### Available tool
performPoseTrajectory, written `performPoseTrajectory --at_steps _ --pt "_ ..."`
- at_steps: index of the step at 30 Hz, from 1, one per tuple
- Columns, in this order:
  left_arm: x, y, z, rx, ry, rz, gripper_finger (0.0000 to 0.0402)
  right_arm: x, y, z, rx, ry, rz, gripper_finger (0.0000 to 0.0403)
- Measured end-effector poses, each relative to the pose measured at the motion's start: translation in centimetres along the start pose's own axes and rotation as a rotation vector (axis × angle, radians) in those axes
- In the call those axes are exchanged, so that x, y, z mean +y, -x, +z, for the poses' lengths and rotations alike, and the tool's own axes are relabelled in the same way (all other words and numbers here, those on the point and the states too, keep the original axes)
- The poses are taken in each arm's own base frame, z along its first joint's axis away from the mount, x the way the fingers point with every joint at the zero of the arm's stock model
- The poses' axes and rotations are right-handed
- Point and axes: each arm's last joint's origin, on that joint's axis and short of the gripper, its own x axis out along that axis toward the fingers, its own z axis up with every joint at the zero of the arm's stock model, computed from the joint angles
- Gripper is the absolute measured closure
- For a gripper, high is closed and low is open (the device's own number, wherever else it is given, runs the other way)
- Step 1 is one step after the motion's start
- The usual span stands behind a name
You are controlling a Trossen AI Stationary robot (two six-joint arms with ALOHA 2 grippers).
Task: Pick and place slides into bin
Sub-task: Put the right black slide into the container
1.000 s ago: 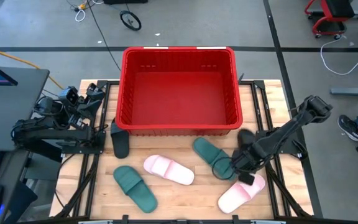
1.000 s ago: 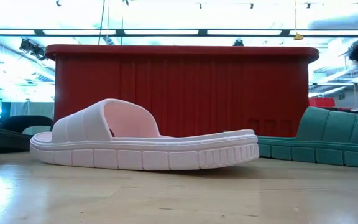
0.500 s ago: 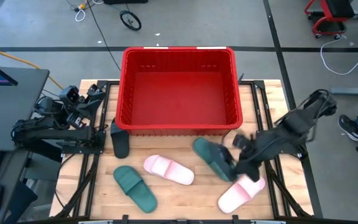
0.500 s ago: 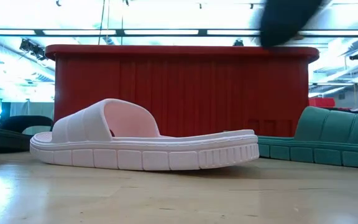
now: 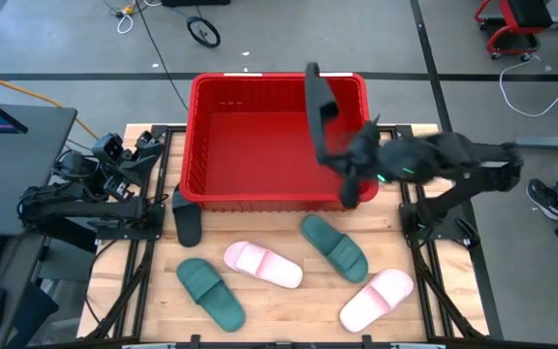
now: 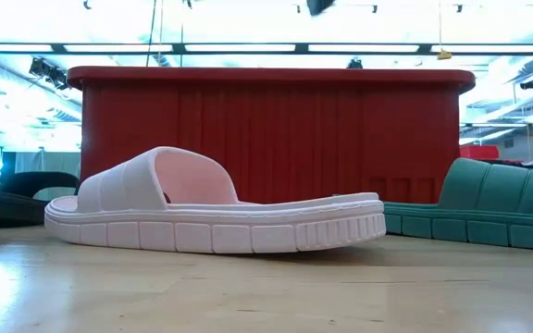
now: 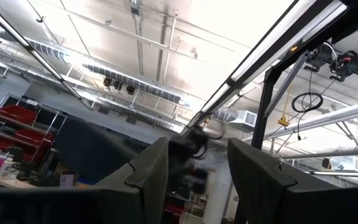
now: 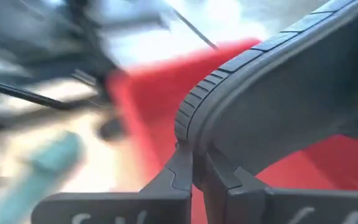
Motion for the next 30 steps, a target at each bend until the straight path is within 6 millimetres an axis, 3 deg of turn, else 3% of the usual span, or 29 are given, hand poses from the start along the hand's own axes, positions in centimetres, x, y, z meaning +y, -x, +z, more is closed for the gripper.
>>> performPoseTrajectory --at_steps 6,11,17,23,30 --pt "0.0 0.0 0.0 -0.001 0.000 0.000 0.0230 -6.3 -6.8 -2.4 0.437 0.063 -0.336 0.0389" --pt "0.0 0.0 0.0 -0.001 0.000 0.000 0.0230 -9.8 -12.2 -3.4 0.605 0.109 -0.369 0.0389" --pt "0.0 0.0 0.0 0.000 -0.004 0.000 0.0230 -12.0 -18.6 -6.2 0.825 0.148 -0.349 0.0389" --pt "0.0 0.0 0.0 0.000 -0.008 0.000 0.0230 -12.8 -23.4 -9.6 1.017 0.195 -0.347 0.0389" --pt "0.0 0.0 0.0 0.003 -0.007 -0.001 0.0230 -14.4 -26.2 -13.1 1.232 0.170 -0.348 0.0389"
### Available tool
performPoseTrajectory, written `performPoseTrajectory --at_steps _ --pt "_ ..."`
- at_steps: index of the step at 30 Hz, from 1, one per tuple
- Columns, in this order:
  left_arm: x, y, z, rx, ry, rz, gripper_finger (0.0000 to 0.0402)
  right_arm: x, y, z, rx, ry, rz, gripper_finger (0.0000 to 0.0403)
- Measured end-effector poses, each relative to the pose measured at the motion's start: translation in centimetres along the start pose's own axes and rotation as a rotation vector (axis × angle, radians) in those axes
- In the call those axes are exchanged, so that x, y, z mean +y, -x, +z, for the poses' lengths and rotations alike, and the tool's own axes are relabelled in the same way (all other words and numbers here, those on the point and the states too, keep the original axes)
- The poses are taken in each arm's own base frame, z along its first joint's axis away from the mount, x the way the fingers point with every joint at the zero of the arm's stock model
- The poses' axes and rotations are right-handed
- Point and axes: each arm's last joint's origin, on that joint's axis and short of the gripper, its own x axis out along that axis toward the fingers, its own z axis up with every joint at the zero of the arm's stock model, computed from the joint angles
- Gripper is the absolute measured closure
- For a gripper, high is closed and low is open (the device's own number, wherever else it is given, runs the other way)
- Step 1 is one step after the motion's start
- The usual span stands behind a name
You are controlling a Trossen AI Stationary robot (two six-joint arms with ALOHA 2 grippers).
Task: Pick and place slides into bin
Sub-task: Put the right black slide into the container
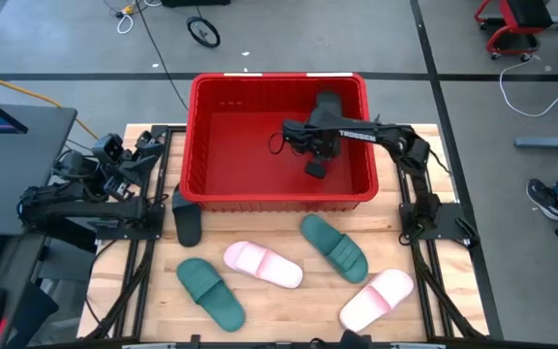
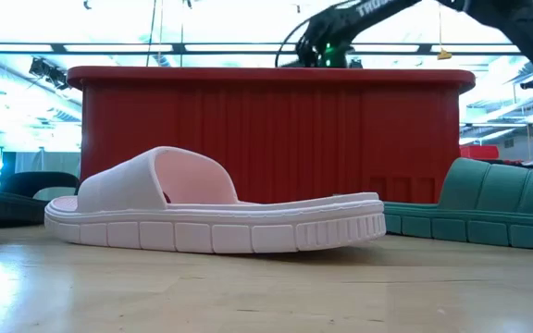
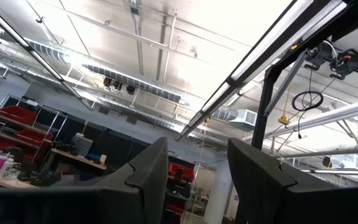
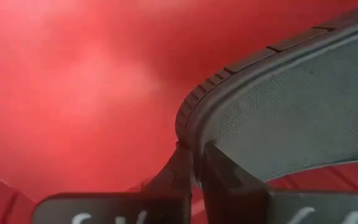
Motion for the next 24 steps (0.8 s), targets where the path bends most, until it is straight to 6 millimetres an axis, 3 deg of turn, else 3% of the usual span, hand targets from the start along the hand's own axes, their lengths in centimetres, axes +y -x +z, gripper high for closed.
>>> performPoseTrajectory --at_steps 5,11,17,24 --pt "0.0 0.0 0.0 0.001 0.000 -0.001 0.0230 -0.7 -2.6 0.2 0.084 0.030 0.025 0.0390" --pt "0.0 0.0 0.0 0.001 0.000 -0.001 0.0230 -1.1 -4.0 -0.1 0.095 0.087 0.051 0.0390" --pt "0.0 0.0 0.0 0.002 0.000 -0.002 0.0230 -0.4 -5.7 -0.6 0.116 0.149 0.220 0.0375" --pt "0.0 0.0 0.0 0.002 0.000 -0.002 0.0230 -0.3 -6.6 -0.7 0.127 0.171 0.129 0.0376"
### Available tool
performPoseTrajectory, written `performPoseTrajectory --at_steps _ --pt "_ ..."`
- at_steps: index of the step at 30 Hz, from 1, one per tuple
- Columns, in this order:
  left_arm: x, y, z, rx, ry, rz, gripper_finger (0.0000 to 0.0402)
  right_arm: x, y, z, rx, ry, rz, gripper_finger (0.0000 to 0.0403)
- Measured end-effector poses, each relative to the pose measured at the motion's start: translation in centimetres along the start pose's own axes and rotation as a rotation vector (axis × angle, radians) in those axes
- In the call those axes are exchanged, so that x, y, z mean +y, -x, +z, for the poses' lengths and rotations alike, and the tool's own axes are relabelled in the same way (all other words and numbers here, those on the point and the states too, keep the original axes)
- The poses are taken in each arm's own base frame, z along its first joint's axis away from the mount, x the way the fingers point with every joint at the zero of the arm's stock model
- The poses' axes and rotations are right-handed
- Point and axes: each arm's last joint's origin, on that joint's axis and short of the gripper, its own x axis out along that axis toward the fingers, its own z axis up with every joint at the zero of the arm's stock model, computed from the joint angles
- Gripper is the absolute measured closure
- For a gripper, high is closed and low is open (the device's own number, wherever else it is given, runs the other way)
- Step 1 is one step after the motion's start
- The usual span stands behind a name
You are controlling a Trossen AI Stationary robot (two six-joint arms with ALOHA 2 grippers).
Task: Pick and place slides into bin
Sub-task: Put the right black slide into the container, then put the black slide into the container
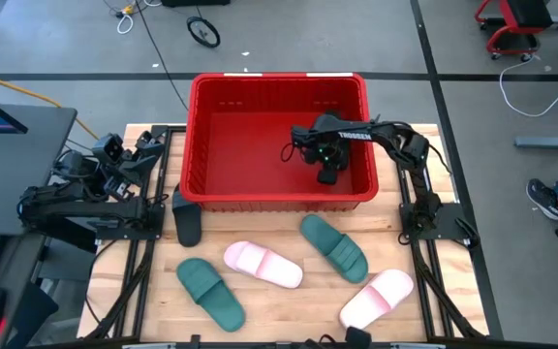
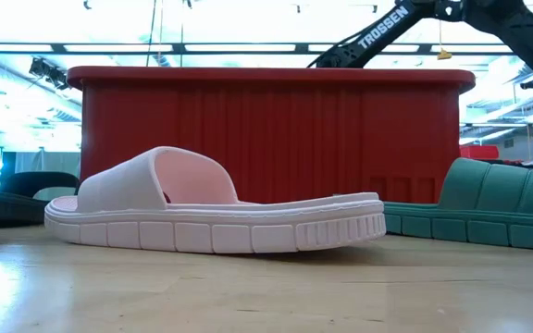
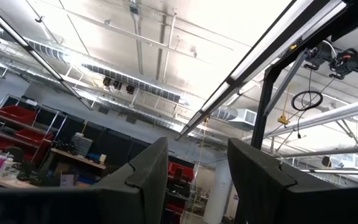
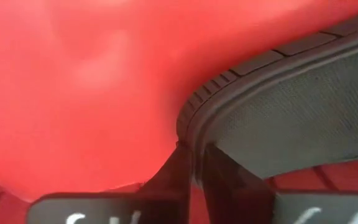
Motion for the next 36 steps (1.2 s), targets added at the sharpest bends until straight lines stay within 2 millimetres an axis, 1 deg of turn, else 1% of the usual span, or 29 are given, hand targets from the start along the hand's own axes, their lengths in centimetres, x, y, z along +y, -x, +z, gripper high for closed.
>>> performPoseTrajectory --at_steps 3,8,11,13,16,20,24,27,29,31,33,36 --pt "0.0 0.0 0.0 0.000 0.000 0.000 0.0230 -0.3 0.0 0.0 -0.002 0.004 -0.043 0.0359" --pt "0.0 0.0 0.0 0.000 0.029 0.000 0.0230 -0.9 -0.1 0.0 0.001 0.016 -0.064 0.0315" --pt "0.0 0.0 0.0 0.000 0.033 0.000 0.0230 -1.1 -0.1 -0.1 0.001 -0.023 -0.076 0.0295" --pt "0.0 0.0 0.0 0.000 0.033 0.001 0.0230 -1.1 0.2 -0.3 -0.002 -0.054 -0.078 0.0287" --pt "0.0 0.0 0.0 0.000 0.033 0.001 0.0230 -0.5 1.6 -1.0 -0.030 -0.064 -0.090 0.0283" --pt "0.0 0.0 0.0 0.001 0.033 0.001 0.0230 0.5 4.5 -2.6 -0.122 -0.078 -0.098 0.0283" --pt "0.0 0.0 0.0 0.001 0.033 0.001 0.0230 1.5 8.3 -5.4 -0.269 -0.110 -0.038 0.0283" --pt "0.1 0.0 -0.1 0.014 0.039 0.007 0.0230 2.3 11.4 -8.3 -0.403 -0.173 0.026 0.0283" --pt "0.2 -0.1 -0.5 0.045 0.083 0.009 0.0230 2.9 13.3 -10.3 -0.507 -0.227 0.063 0.0283" --pt "0.1 -0.3 -0.9 0.092 0.135 -0.047 0.0230 3.5 15.2 -12.4 -0.625 -0.252 0.086 0.0283" --pt "-0.2 -0.6 -1.0 0.140 0.204 -0.139 0.0230 4.1 16.8 -14.5 -0.732 -0.237 0.111 0.0283" --pt "-0.7 -1.5 -0.7 0.210 0.286 -0.228 0.0230 4.8 18.6 -17.4 -0.876 -0.225 0.150 0.0283"
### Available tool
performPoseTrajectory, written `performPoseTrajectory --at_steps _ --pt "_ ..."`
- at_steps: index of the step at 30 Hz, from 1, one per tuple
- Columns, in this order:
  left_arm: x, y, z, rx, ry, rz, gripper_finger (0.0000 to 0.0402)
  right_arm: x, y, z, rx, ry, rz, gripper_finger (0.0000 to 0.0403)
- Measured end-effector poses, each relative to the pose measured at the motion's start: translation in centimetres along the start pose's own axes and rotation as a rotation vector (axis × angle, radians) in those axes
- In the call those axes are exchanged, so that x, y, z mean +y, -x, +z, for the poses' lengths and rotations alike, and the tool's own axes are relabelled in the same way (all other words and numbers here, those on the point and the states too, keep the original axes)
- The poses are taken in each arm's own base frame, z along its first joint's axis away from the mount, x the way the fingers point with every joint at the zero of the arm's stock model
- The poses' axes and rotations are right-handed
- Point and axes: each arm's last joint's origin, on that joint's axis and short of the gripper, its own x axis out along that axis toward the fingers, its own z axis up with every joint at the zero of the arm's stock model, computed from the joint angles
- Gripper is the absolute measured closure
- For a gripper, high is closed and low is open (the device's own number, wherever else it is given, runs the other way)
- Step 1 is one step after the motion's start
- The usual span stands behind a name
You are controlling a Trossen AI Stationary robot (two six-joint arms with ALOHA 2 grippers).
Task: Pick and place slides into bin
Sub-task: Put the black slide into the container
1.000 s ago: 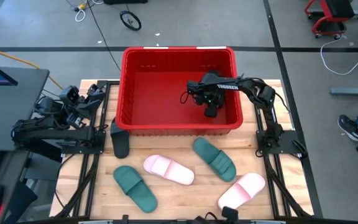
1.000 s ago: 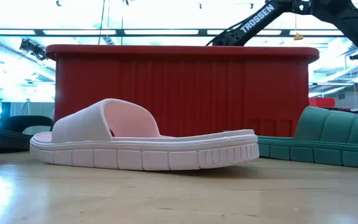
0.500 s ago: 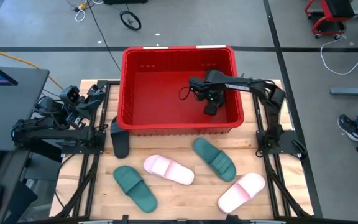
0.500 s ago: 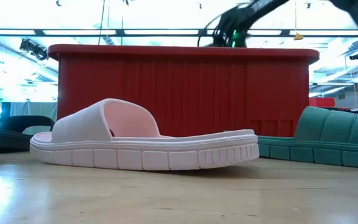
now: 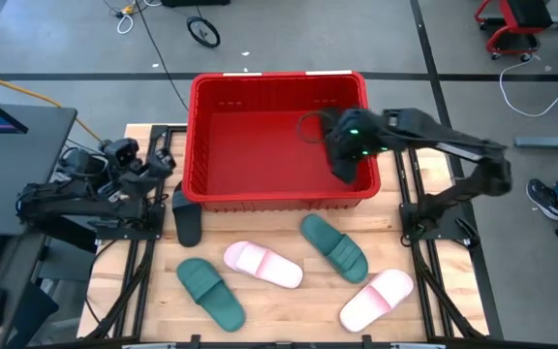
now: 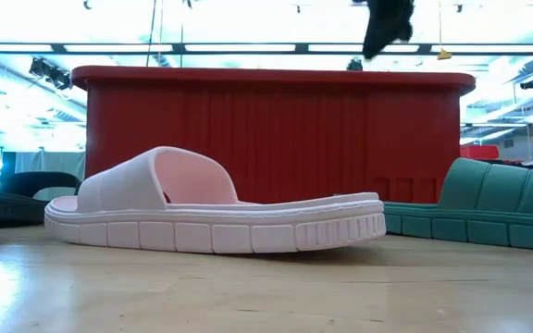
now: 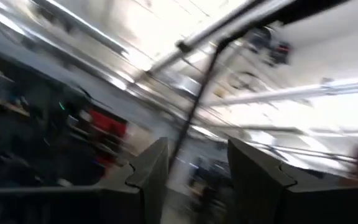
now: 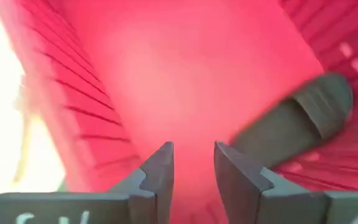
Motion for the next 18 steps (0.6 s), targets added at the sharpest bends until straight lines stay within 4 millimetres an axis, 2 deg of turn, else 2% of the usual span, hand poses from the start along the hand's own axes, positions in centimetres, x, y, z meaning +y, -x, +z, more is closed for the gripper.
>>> performPoseTrajectory --at_steps 5,9,14,18 --pt "-0.4 -2.5 0.3 0.218 0.046 -0.039 0.0230 0.4 4.2 -1.1 -0.167 -0.068 0.062 0.0283" --pt "-0.6 -4.4 0.0 0.528 0.154 0.083 0.0230 0.4 5.9 -1.8 -0.229 -0.090 0.089 0.0283" --pt "-0.5 -5.5 -2.6 1.016 0.355 0.364 0.0231 0.8 6.2 -2.0 -0.235 -0.119 0.104 0.0283" --pt "-0.5 -6.0 -6.4 1.323 0.496 0.548 0.0231 1.5 5.6 -1.8 -0.212 -0.082 0.115 0.0283"
